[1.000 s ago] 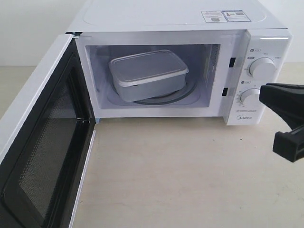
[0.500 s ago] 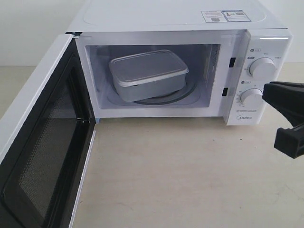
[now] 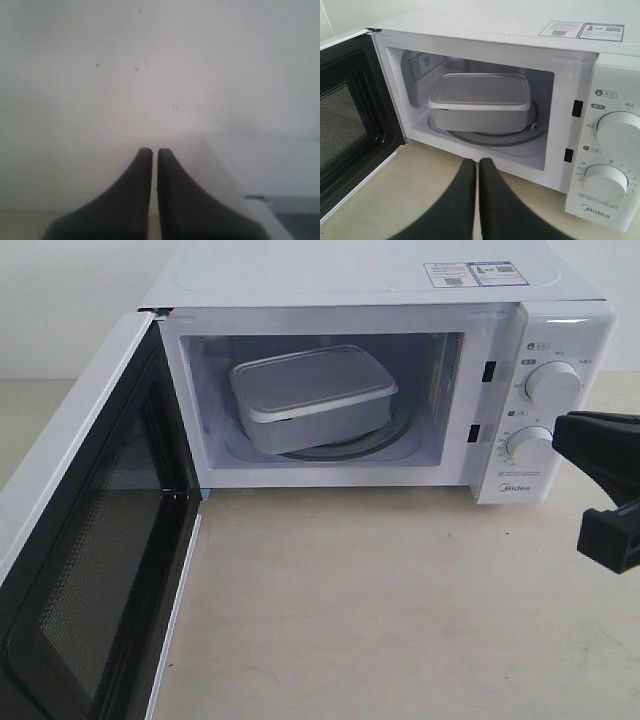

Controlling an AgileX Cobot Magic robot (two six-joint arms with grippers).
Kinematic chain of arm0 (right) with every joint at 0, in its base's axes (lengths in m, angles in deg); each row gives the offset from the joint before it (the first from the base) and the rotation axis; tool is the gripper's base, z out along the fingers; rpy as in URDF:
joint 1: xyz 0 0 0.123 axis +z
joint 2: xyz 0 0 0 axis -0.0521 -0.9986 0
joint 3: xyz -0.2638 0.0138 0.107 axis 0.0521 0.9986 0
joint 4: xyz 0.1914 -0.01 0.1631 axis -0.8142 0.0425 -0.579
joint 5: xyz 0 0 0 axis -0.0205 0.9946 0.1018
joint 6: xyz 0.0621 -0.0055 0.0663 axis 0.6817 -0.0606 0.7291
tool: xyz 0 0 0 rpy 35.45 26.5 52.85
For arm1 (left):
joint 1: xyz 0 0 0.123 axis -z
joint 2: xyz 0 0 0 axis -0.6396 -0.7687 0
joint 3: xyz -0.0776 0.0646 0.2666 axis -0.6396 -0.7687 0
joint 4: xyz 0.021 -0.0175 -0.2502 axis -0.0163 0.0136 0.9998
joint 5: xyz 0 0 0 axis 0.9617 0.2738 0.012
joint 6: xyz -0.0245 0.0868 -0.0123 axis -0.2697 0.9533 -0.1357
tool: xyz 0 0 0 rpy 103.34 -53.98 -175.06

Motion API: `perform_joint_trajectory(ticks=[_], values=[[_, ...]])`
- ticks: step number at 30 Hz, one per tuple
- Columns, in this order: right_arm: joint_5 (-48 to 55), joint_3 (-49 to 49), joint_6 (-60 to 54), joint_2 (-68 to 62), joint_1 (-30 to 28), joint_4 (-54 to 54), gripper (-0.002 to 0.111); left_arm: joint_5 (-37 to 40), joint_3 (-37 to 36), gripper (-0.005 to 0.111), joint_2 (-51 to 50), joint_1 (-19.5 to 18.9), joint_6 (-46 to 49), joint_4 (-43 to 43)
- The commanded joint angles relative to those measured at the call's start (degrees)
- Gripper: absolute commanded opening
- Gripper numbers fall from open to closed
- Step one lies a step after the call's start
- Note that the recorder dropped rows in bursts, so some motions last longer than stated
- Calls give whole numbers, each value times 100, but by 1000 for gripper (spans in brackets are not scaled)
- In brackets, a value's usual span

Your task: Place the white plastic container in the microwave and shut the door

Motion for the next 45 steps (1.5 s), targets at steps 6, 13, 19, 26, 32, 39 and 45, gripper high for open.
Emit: perform_joint_trajectory(ticks=[6, 13, 19, 26, 32, 39, 45], values=[[-120, 26, -119, 30, -18, -17, 0, 100, 529, 4, -1677, 192, -250, -894], [-181, 26, -119, 30, -18, -5, 0, 1178, 845, 4, -1653, 206, -90, -1265], [-289, 26, -165, -46, -18, -5, 0, 4428, 1452, 4, -1630, 402, 3044, 2110], [-289, 26, -101, -348, -18, -5, 0, 6633, 2578, 4, -1621, 390, 6611, 6115], [-137, 26, 34, -386, -18, -5, 0, 7478, 3003, 4, -2137, 390, 7403, 6975], [36, 26, 34, -386, -18, -5, 0, 7507, 3004, 4, -2728, 390, 7152, 7186], [178, 26, 34, -386, -18, -17, 0, 7507, 3004, 4, -2717, 430, 7152, 7511]])
